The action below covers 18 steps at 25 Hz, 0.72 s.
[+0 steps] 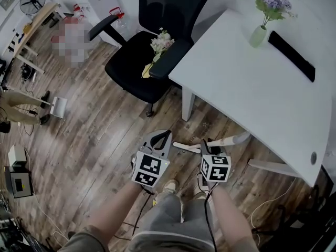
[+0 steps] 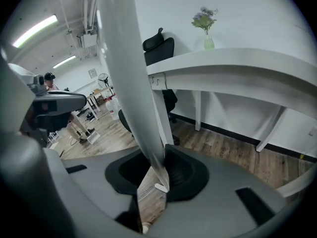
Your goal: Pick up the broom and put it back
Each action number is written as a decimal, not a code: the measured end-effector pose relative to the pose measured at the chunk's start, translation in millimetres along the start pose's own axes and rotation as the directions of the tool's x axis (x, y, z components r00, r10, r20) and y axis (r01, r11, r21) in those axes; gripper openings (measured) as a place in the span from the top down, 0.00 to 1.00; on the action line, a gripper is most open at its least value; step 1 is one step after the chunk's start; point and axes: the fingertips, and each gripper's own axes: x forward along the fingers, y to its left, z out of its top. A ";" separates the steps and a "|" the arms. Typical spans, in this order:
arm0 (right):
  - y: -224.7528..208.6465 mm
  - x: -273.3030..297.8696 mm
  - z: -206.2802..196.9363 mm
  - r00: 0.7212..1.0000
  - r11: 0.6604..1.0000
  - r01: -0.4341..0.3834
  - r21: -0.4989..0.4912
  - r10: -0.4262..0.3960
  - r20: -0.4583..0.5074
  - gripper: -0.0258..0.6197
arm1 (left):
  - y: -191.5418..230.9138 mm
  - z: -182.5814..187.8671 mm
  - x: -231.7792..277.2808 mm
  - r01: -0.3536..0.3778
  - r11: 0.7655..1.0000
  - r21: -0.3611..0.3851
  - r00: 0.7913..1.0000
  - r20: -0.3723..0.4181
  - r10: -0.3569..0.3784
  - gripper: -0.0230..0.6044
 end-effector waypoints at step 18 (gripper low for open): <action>-33.6 39.7 38.9 0.994 0.999 0.017 -0.028 -0.013 0.112 0.79 | -2.8 -6.8 29.1 0.049 0.999 0.002 0.999 -0.022 -0.049 0.94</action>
